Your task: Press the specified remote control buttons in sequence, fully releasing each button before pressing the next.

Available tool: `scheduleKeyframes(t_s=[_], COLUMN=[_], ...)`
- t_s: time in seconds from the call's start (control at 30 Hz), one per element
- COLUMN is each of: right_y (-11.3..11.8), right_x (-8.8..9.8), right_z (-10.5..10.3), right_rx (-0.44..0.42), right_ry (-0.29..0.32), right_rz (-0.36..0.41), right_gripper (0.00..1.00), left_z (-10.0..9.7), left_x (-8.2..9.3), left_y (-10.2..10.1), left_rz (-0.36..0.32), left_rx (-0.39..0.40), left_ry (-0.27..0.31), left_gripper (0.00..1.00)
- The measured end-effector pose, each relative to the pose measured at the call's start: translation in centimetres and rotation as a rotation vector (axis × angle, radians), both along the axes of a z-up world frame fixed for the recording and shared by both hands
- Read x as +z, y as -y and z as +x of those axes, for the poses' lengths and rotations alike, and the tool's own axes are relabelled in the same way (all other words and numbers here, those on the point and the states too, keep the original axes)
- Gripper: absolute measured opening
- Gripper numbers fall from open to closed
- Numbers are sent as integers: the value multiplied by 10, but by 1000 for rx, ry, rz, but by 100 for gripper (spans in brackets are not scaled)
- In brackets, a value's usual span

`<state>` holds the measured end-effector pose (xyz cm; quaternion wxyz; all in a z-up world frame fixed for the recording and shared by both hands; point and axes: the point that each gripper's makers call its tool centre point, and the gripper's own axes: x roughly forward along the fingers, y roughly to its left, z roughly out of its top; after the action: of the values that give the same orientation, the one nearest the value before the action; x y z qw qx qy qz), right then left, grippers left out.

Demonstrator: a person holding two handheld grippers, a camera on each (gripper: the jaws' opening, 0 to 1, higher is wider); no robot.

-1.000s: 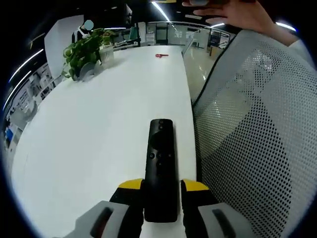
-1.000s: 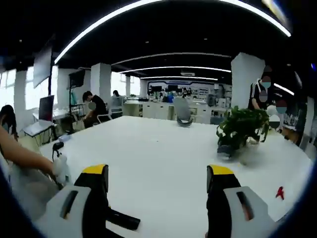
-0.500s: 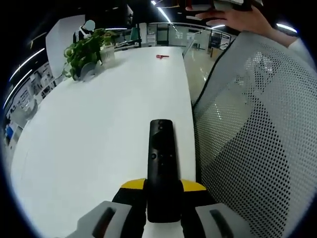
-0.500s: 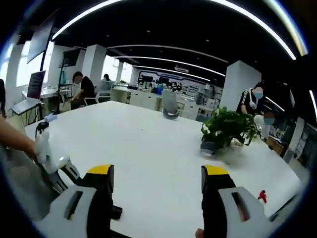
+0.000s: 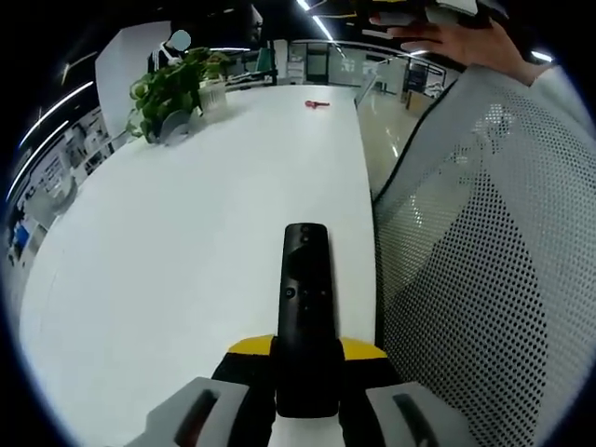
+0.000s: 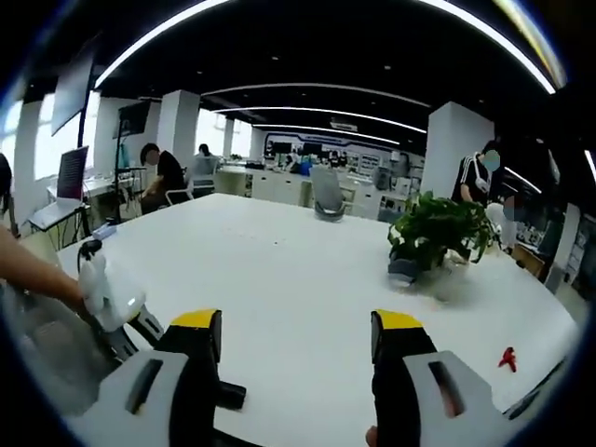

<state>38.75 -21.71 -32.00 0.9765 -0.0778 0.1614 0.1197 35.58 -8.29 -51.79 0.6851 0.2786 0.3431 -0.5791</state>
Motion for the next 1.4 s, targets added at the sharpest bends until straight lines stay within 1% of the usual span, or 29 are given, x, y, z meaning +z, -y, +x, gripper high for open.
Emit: scheduleKeyframes(t_s=[0.03, 0.07, 0.1, 0.13, 0.17, 0.27, 0.3, 0.37, 0.4, 0.5, 0.6, 0.7, 0.8, 0.93, 1.03, 1.23, 1.4], right_y=[0, -3, -9, -17, -18, -26, -26, -30, -30, -30, -28, -22, -18, -18, -15, -12, -13], right_x=[-2, -3, -1, 7, 8, -1, -1, 0, 2, 3, 1, 3, 10, 11, 8, 5, 3], right_z=[0, -1, -3, -4, -4, -3, -3, -6, -6, -6, -4, -3, -3, -2, 0, 1, 1], right_rx=[8, 29, 62, 103, 112, 172, 163, 198, 202, 210, 203, 184, 172, 161, 148, 133, 129], right_ry=[-16, -30, -29, 0, 5, -24, -32, -30, -24, -28, -46, -43, -15, -8, -18, -25, -29], right_rz=[2, 25, 66, 126, 134, 43, 56, 82, 91, 124, 141, 184, 220, 225, 217, 210, 195], right_gripper=[68, 68, 68, 69, 70, 71, 70, 68, 68, 67, 65, 65, 64, 63, 63, 62, 60], left_z=[0, -1, 0, 0, 1, 2, 3, 4, 5, 9, 16, 24, 34, 49, 64, 95, 112], left_x=[0, 0, 0, 0, 0, -1, -1, -1, -2, -1, 0, 1, 2, 5, 9, 14, 16], left_y=[0, 1, 1, 0, 0, -5, -7, -9, -9, -15, -18, -21, -24, -26, -28, -31, -34], left_rz=[3, 8, 16, 24, 28, 70, 79, 93, 99, 141, 156, 178, 188, 211, 233, 255, 272], left_rx=[3, -1, -6, -3, 1, 5, 8, 6, 4, -8, -3, -5, -3, -22, -25, -8, -8], left_ry=[-1, 3, 7, 6, 3, 5, 1, -4, -4, 2, -8, 4, -1, 15, 34, 58, 69], left_gripper=[23, 23, 23, 23, 23, 23, 23, 23, 23, 23, 23, 23, 23, 23, 23, 23, 23])
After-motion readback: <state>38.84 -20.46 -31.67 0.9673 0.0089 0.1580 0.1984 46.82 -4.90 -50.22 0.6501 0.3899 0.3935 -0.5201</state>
